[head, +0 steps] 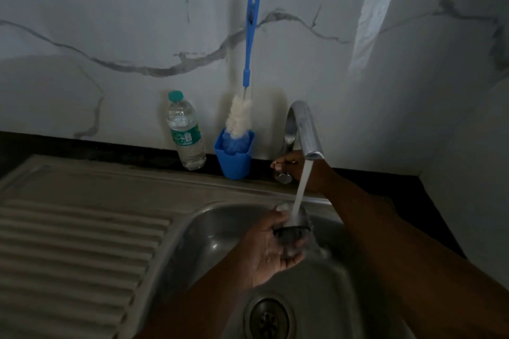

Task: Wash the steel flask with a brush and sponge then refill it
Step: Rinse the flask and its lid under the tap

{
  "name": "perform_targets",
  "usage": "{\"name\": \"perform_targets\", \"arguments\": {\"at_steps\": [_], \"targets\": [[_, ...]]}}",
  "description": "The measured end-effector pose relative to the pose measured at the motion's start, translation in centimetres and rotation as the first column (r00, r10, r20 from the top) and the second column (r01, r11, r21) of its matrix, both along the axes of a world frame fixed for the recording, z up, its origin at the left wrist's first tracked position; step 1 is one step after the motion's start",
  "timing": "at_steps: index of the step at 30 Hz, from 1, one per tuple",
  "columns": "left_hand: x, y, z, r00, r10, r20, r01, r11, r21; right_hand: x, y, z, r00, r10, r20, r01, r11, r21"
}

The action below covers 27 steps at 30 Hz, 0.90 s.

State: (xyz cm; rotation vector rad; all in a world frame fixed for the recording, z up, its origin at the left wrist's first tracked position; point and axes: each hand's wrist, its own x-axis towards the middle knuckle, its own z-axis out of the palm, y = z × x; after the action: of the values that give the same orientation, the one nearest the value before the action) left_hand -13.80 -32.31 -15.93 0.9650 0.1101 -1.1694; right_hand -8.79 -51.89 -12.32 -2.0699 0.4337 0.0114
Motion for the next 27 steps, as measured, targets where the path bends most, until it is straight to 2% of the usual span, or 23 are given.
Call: {"name": "perform_targets", "arguments": {"at_steps": [2,4,7,11,13,17,19,20,23,25,27], "targets": [[-0.1,0.3,0.0,0.998,-0.049,0.044,0.05,0.999,-0.021,-0.8,0.5,1.0,0.999,-0.009,0.039,0.007,0.998,0.067],[-0.1,0.6,0.0,0.998,-0.062,0.032,0.063,0.997,-0.038,-1.8,1.2,2.0,0.994,-0.057,0.096,0.05,0.996,0.067],[-0.3,0.6,-0.4,0.999,-0.041,0.032,0.041,0.999,-0.011,-3.8,1.1,2.2,0.953,-0.256,0.162,0.231,0.961,0.154],[-0.5,0.5,-0.4,1.0,0.018,0.015,-0.017,0.999,-0.039,-7.9,2.7,1.0,0.859,-0.506,0.086,0.46,0.833,0.306],[-0.7,0.3,-0.3,0.999,0.031,-0.019,-0.033,0.996,-0.078,-10.0,5.2,-0.2,0.833,-0.544,0.099,0.504,0.821,0.267],[-1.2,-0.6,-0.6,0.992,0.122,0.025,-0.123,0.992,0.038,-13.3,10.9,-1.8,0.888,-0.441,0.132,0.386,0.869,0.309],[-1.5,-0.4,-0.6,0.986,0.121,0.116,-0.133,0.985,0.106,-14.0,12.4,-2.7,0.933,-0.339,0.123,0.319,0.935,0.156],[-1.7,-0.3,-0.6,0.983,0.11,0.15,-0.127,0.985,0.113,-14.2,12.3,-3.0,0.937,-0.324,0.133,0.313,0.945,0.095],[-2.6,0.3,0.0,0.978,0.121,0.172,-0.132,0.99,0.055,-14.5,11.0,-2.9,0.92,-0.377,0.11,0.35,0.914,0.206],[-2.9,0.5,0.5,0.973,0.138,0.187,-0.146,0.989,0.028,-14.7,10.9,-2.1,0.919,-0.37,0.134,0.335,0.915,0.225],[-2.7,0.7,1.0,0.974,0.13,0.184,-0.139,0.99,0.034,-14.9,11.9,-1.5,0.949,-0.284,0.136,0.272,0.957,0.097]]}}
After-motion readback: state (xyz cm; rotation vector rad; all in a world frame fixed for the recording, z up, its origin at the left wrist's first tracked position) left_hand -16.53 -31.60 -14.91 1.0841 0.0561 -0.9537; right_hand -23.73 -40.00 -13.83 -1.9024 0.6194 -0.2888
